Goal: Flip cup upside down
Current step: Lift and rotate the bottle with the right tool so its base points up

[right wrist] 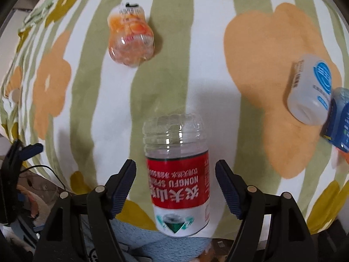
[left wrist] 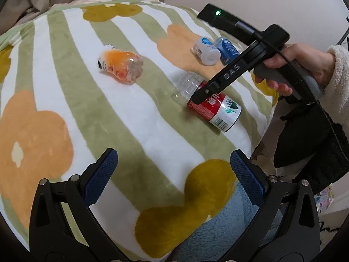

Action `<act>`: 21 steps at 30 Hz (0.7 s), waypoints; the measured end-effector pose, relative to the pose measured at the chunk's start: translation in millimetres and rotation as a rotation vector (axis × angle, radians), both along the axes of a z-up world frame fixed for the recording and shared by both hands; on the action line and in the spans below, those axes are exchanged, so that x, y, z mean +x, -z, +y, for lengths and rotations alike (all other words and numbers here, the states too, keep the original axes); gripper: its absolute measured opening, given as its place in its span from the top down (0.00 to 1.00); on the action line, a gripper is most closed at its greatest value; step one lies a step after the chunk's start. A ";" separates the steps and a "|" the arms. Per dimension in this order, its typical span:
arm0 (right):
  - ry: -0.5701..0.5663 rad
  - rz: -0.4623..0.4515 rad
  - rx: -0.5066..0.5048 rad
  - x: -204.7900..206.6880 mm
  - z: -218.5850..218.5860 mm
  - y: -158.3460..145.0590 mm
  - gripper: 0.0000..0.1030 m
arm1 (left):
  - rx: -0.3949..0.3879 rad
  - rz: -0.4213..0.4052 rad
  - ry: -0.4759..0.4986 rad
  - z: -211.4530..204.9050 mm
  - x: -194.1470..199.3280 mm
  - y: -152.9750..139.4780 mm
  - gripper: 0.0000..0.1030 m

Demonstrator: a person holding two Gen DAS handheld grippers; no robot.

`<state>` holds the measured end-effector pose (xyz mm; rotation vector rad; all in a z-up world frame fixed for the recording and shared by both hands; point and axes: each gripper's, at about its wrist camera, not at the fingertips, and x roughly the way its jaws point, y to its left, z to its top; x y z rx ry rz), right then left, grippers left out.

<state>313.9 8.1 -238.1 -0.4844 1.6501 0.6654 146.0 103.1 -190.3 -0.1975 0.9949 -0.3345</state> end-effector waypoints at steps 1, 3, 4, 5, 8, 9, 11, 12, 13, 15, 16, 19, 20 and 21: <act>-0.004 0.000 -0.010 -0.2 1.6 4.3 0.31 | 0.000 0.001 -0.002 0.7 0.0 0.2 0.01; -0.009 0.006 -0.012 -1.6 3.5 10.0 0.31 | 0.000 0.004 -0.005 1.7 0.7 0.7 0.01; -0.010 0.008 -0.012 -1.6 3.2 11.5 0.31 | 0.001 0.006 -0.007 2.5 0.8 1.2 0.01; -0.008 0.006 -0.009 -1.6 3.0 13.1 0.31 | 0.002 0.007 -0.009 3.3 1.0 1.5 0.01; -0.010 0.007 0.015 4.3 -5.3 9.7 0.45 | 0.001 0.008 -0.013 5.2 1.9 2.5 0.01; -0.007 -0.002 0.028 4.5 -7.5 7.5 0.45 | -0.001 0.009 -0.014 5.8 2.5 2.6 0.01; 0.004 -0.022 0.073 5.3 -13.7 -1.0 0.45 | -0.002 0.007 -0.013 5.9 3.0 2.1 0.01; 0.036 -0.059 0.146 4.7 -20.9 -13.4 0.45 | 0.001 0.002 -0.016 6.3 3.0 1.5 0.01; 0.061 -0.086 0.197 1.8 -23.0 -21.2 0.45 | 0.004 -0.003 -0.020 7.0 3.4 0.9 0.01; 0.121 -0.235 0.379 -10.9 -42.8 -50.0 0.45 | -0.002 -0.006 -0.037 9.2 4.1 0.3 0.01; 0.136 -0.307 0.442 -20.4 -51.6 -58.2 0.45 | -0.011 -0.003 -0.044 10.3 4.8 -0.1 0.01; 0.172 -0.602 0.603 -61.3 -78.5 -66.0 0.45 | -0.043 0.002 -0.062 12.3 5.5 -0.9 0.01; 0.202 -0.673 0.662 -74.7 -87.3 -57.9 0.45 | -0.036 -0.004 -0.063 11.4 5.4 -2.0 0.01; 0.220 -0.707 0.693 -74.6 -92.8 -54.3 0.45 | -0.020 -0.013 -0.066 10.2 5.6 -3.2 0.01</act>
